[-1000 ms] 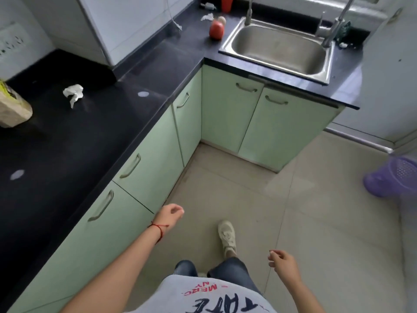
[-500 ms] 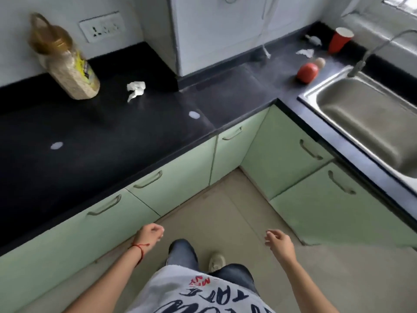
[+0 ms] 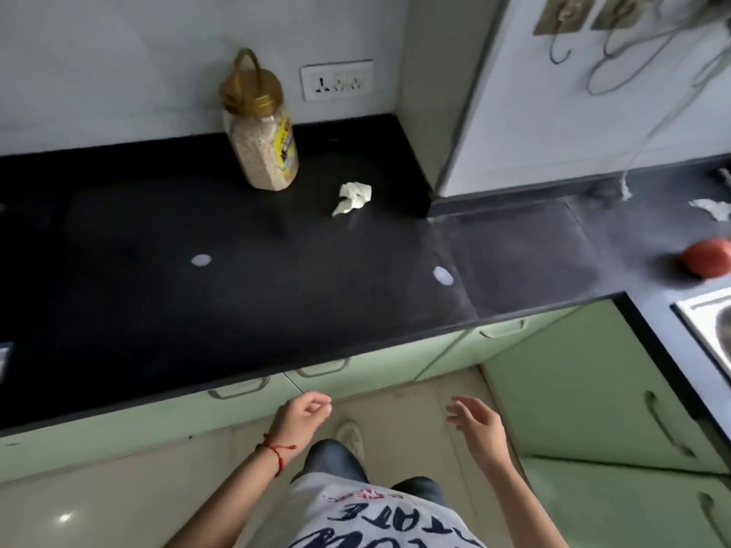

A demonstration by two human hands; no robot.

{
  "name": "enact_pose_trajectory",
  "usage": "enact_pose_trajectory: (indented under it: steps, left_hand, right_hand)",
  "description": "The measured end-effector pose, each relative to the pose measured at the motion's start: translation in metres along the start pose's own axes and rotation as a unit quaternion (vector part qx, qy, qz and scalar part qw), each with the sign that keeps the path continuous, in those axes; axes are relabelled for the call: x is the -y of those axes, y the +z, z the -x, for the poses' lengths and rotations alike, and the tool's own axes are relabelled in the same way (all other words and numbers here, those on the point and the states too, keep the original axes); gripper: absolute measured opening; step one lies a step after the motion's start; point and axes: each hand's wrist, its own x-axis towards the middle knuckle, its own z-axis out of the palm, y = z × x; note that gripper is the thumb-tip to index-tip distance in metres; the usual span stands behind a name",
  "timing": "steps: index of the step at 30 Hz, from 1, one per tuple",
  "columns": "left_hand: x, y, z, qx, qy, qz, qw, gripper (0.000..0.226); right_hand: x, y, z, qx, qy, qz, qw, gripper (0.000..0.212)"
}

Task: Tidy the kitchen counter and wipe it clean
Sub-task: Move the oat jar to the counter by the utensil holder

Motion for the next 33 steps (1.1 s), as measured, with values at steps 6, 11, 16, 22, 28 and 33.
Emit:
enact_pose_trajectory:
  steps: [6, 11, 16, 22, 28, 33]
  left_hand:
    - [-0.064, -0.032, -0.017, -0.028, 0.077, 0.049, 0.995, 0.006]
    - [-0.091, -0.071, -0.034, -0.100, 0.103, 0.095, 0.985, 0.009]
    - [-0.097, -0.094, -0.056, -0.177, 0.084, 0.094, 0.976, 0.016]
    - [-0.119, -0.112, -0.084, -0.229, 0.068, 0.099, 0.966, 0.036]
    - [-0.167, -0.155, -0.139, -0.284, 0.061, 0.124, 0.949, 0.054]
    - [-0.193, -0.174, -0.187, -0.334, 0.053, 0.159, 0.928, 0.065]
  right_hand:
    - [0.103, 0.034, -0.028, 0.063, -0.103, -0.041, 0.992, 0.018]
    - [0.170, 0.065, -0.053, 0.115, -0.152, -0.042, 0.981, 0.017]
    - [0.226, 0.094, -0.085, 0.164, -0.181, -0.029, 0.969, 0.016]
    - [0.307, 0.135, -0.136, 0.188, -0.192, -0.024, 0.963, 0.017]
    - [0.389, 0.187, -0.190, 0.206, -0.219, -0.012, 0.954, 0.028]
    - [0.423, 0.228, -0.222, 0.228, -0.211, -0.014, 0.950, 0.036]
